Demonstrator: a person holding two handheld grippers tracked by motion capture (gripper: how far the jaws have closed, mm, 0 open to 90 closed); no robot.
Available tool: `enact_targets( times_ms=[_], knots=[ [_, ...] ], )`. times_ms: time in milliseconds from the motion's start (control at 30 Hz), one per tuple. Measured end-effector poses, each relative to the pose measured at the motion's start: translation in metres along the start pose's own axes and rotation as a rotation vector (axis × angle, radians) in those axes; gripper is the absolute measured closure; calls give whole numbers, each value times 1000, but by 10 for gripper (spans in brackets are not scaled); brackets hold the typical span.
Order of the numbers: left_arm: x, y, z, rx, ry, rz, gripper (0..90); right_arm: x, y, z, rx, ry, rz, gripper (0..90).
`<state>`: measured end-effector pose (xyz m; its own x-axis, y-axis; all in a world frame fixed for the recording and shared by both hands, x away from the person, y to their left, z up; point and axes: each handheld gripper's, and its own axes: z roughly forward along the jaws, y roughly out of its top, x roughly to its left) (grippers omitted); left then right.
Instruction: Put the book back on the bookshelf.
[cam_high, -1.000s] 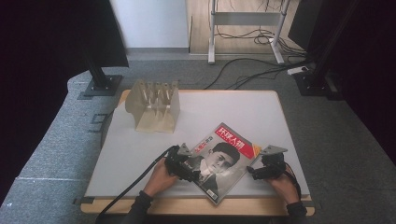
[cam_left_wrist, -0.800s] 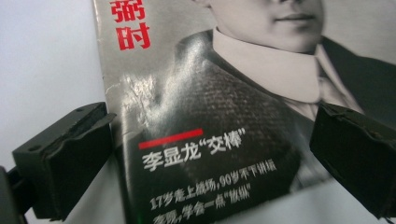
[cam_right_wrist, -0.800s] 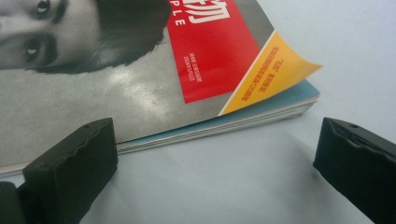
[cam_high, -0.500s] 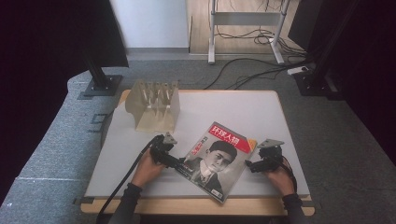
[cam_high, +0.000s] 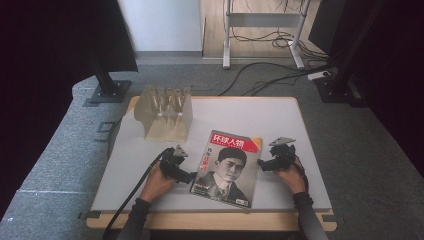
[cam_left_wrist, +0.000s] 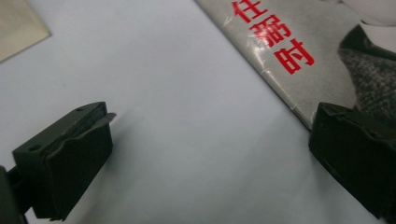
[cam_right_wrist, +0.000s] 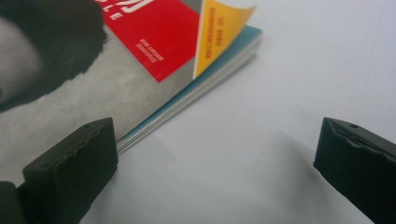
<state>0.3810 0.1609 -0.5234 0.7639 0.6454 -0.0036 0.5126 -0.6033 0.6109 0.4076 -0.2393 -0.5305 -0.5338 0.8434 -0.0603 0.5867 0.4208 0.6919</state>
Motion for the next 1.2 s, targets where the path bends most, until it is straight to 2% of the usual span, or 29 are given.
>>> enact_targets(
  times_ms=[67, 133, 167, 267, 533, 700, 767, 800, 833, 867, 933, 1000, 1033, 1067, 1100, 1133, 1200],
  knots=[
    [-11, -6, -3, -20, -2, 3, 0, -2, 4, 5, -2, -3, 11, 0],
    [-14, -7, -3, -25, -5, 5, 0, -2, 6, 7, -2, -4, 17, 0],
    [-21, -10, -4, -33, -11, 13, 0, -4, 10, 10, -3, -9, 20, 0],
    [-28, -12, -5, -37, -20, 22, 0, -4, 13, 13, -1, -11, 21, 0],
    [-57, -12, -5, -39, -52, 61, 0, -7, 33, 32, 14, -14, 28, 0],
    [-68, -11, -3, -45, -70, 80, 0, -5, 42, 39, 14, -28, 27, 0],
    [-67, -11, -3, -47, -75, 84, 0, -6, 44, 41, 11, -22, 26, 0],
    [-65, -11, -4, -42, -84, 87, 0, -9, 43, 41, 12, 10, 32, 15],
    [-59, -11, -5, -38, -66, 72, 0, -9, 43, 40, 14, 12, 32, 14],
    [-59, -11, -5, -38, -66, 72, 0, -9, 43, 40, 14, 12, 32, 14],
    [-50, -10, -6, -48, -29, 44, 0, -9, 43, 37, 21, 10, 23, 13],
    [-42, -8, -6, -63, -5, 13, 0, -7, 44, 32, 10, 34, 31, 13],
    [-39, -7, -5, -68, 22, -3, 0, -5, 45, 30, 4, 37, 29, 15],
    [-32, -6, 0, -81, 47, -37, 0, 0, 49, 25, -9, 63, 20, 37],
    [-32, -6, 0, -81, 47, -37, 0, 3, 50, 23, -15, 82, 18, 61],
    [-28, -5, 2, -61, 43, -59, 0, 3, 50, 23, -15, 82, 18, 61],
    [-27, -2, 4, -70, 77, -75, 0, 10, 55, 21, -29, 107, 11, 109]
  ],
)
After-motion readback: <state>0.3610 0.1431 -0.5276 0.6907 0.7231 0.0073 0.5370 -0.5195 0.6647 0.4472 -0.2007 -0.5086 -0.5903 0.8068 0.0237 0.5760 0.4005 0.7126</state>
